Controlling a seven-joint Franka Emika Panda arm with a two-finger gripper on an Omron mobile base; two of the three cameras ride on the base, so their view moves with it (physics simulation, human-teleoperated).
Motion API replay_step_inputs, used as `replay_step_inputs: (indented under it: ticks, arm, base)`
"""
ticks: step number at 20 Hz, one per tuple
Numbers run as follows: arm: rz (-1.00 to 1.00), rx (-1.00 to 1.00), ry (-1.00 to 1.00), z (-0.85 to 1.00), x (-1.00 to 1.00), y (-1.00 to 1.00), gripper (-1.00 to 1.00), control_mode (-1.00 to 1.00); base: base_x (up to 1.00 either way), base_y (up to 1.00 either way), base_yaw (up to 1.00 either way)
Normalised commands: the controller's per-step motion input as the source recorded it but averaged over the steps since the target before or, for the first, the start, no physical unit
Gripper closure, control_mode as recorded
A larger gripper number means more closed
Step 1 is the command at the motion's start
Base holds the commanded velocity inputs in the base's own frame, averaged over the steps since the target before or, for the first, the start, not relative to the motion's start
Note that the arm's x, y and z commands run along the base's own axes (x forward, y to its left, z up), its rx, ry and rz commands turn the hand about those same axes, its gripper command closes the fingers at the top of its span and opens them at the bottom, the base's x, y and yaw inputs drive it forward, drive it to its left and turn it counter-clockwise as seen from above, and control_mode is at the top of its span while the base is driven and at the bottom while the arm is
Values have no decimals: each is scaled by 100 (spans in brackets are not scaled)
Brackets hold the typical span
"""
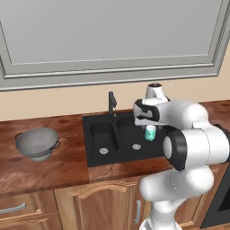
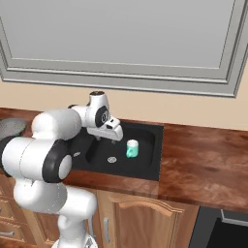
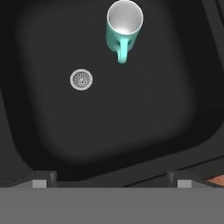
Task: Place the colander in the left basin and the mug in the right basin of the sink.
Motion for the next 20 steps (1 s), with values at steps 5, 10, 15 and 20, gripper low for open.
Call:
replay_step_inputs:
  ticks: [5,10,15,20]
  arm:
    - [1,0,0,19,-41,27,-100,-100]
    - [0,2,3,19,-36,29,-100,-100]
    - [0,1,10,18,-29,31,-100,-100]
    - [1,1,11,17,-26,30,-100,-100]
  base:
    - [0,0,0]
    - [0,0,0]
    - [0,0,0]
    - [0,0,0]
